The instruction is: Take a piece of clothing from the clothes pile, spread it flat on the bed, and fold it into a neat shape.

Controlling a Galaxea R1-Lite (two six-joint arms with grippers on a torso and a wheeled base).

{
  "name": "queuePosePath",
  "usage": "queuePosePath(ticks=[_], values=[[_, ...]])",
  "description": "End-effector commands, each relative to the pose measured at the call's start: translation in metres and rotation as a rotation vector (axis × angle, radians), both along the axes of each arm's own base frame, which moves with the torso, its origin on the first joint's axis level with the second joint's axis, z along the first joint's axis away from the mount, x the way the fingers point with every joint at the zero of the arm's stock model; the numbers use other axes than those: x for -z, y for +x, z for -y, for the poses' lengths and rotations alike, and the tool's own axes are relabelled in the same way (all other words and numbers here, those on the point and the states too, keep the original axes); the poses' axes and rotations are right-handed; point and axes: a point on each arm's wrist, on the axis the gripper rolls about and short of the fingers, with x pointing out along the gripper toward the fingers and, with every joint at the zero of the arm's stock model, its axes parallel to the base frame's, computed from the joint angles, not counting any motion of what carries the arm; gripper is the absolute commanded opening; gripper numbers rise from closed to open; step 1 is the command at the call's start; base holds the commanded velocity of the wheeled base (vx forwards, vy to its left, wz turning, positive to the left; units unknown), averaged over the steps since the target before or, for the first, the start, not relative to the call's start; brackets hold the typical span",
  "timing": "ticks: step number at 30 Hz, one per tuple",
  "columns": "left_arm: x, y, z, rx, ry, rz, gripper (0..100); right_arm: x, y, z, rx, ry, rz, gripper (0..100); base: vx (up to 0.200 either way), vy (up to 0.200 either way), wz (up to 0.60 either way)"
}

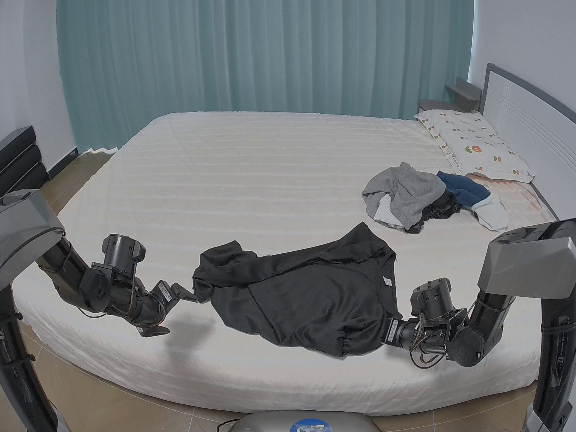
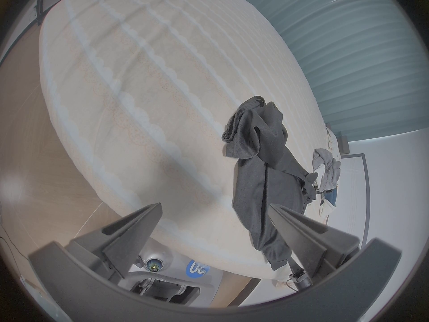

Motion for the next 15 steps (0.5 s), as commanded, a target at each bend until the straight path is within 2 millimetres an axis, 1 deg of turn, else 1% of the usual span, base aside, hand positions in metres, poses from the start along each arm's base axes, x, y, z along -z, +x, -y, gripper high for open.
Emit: queuePosePath(ticks=[1, 2, 3, 4, 5, 6, 8, 12, 13, 15], values=[[0.000, 0.000, 0.000, 0.000, 0.000, -0.001, 100, -0.009, 0.003, 0.013, 0.037, -0.002, 0.015, 0, 0.000, 0.000, 0.00], [0.000, 0.000, 0.000, 0.000, 0.000, -0.001, 100, -0.012, 0.003, 0.016, 0.039, 0.003, 0.021, 0, 0.000, 0.000, 0.00], [0.000, 0.000, 0.000, 0.000, 0.000, -0.001, 100, -0.016, 0.005, 0.023, 0.050, 0.000, 0.032, 0, 0.000, 0.000, 0.00], [0.000, 0.000, 0.000, 0.000, 0.000, -0.001, 100, -0.017, 0.005, 0.030, 0.061, -0.003, 0.035, 0, 0.000, 0.000, 0.00], [0.000, 0.000, 0.000, 0.000, 0.000, -0.001, 100, -0.018, 0.006, 0.032, 0.065, -0.003, 0.036, 0, 0.000, 0.000, 0.00], [0.000, 0.000, 0.000, 0.000, 0.000, -0.001, 100, -0.020, 0.008, 0.041, 0.072, -0.004, 0.045, 0, 0.000, 0.000, 0.00], [0.000, 0.000, 0.000, 0.000, 0.000, -0.001, 100, -0.024, 0.010, 0.048, 0.066, 0.011, 0.056, 0, 0.000, 0.000, 0.00], [0.000, 0.000, 0.001, 0.001, 0.000, -0.001, 100, -0.021, 0.006, 0.049, 0.042, 0.035, 0.028, 0, 0.000, 0.000, 0.00], [0.000, 0.000, 0.001, 0.001, 0.000, -0.001, 100, -0.018, 0.004, 0.048, 0.032, 0.032, 0.014, 100, 0.000, 0.000, 0.00], [0.000, 0.000, 0.001, 0.001, 0.000, -0.001, 100, -0.016, 0.003, 0.044, 0.021, 0.037, 0.009, 100, 0.000, 0.000, 0.00]])
